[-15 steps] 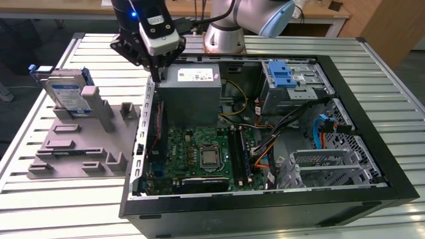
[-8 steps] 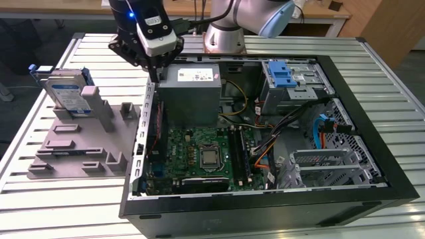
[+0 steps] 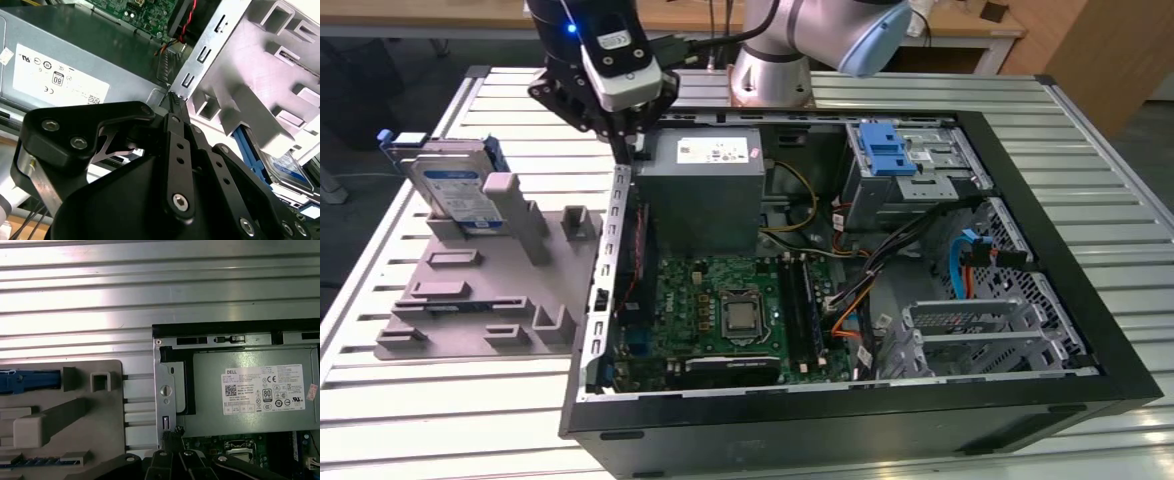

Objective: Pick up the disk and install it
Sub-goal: 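Reach for the disk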

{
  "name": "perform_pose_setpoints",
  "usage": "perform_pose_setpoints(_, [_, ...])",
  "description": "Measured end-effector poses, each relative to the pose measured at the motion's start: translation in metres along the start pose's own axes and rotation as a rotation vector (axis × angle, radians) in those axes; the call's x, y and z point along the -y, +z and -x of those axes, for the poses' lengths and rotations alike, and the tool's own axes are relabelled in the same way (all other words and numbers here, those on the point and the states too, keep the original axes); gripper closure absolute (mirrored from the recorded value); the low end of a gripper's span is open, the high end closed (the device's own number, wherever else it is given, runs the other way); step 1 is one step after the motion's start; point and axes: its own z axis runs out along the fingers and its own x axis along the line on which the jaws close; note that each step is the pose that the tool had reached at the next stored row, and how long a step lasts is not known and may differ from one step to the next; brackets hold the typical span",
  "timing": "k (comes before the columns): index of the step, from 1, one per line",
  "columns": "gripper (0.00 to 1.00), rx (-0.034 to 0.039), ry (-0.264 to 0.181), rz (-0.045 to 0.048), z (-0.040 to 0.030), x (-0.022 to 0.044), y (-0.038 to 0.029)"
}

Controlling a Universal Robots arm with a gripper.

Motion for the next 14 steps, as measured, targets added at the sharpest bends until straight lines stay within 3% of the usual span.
perform_pose_setpoints(5, [0.89, 0.0101, 0.000, -0.0010, -0.0036, -0.0048, -0.0017])
perform_pose_setpoints(12, [0.89, 0.0148, -0.001, -0.0013, -0.0207, -0.0056, -0.0020])
perform_pose_setpoints(14, [0.89, 0.0185, -0.001, -0.0036, -0.0224, -0.0075, -0.0028])
